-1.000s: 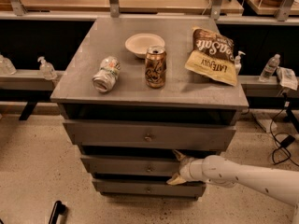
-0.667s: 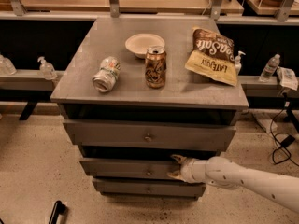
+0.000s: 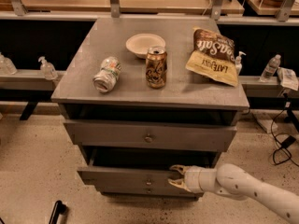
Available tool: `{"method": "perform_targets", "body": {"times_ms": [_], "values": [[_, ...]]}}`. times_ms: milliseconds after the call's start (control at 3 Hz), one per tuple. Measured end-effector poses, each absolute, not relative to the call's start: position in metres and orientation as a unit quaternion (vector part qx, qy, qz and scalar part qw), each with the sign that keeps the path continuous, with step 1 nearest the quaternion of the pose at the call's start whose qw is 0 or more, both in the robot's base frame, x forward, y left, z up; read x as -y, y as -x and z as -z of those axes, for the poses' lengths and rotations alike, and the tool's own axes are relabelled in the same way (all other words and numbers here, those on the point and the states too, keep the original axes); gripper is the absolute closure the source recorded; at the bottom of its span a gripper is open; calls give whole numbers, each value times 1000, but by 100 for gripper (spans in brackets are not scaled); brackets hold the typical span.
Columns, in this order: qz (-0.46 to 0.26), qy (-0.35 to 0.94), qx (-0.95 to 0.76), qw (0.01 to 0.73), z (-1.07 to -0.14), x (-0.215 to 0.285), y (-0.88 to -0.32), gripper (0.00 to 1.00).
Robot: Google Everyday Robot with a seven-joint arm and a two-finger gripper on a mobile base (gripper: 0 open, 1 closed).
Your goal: Open middle drawer
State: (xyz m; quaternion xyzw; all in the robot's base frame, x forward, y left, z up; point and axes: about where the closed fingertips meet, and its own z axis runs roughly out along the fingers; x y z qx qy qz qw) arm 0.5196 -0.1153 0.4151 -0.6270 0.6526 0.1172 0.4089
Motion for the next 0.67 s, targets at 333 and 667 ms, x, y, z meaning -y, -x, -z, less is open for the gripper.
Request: {"method": "perform_targets", "body": {"times_ms": [333, 667], "values": [[-140, 625, -647, 413, -415, 118, -499, 100], [-140, 625, -647, 413, -420, 118, -498, 100]]}}
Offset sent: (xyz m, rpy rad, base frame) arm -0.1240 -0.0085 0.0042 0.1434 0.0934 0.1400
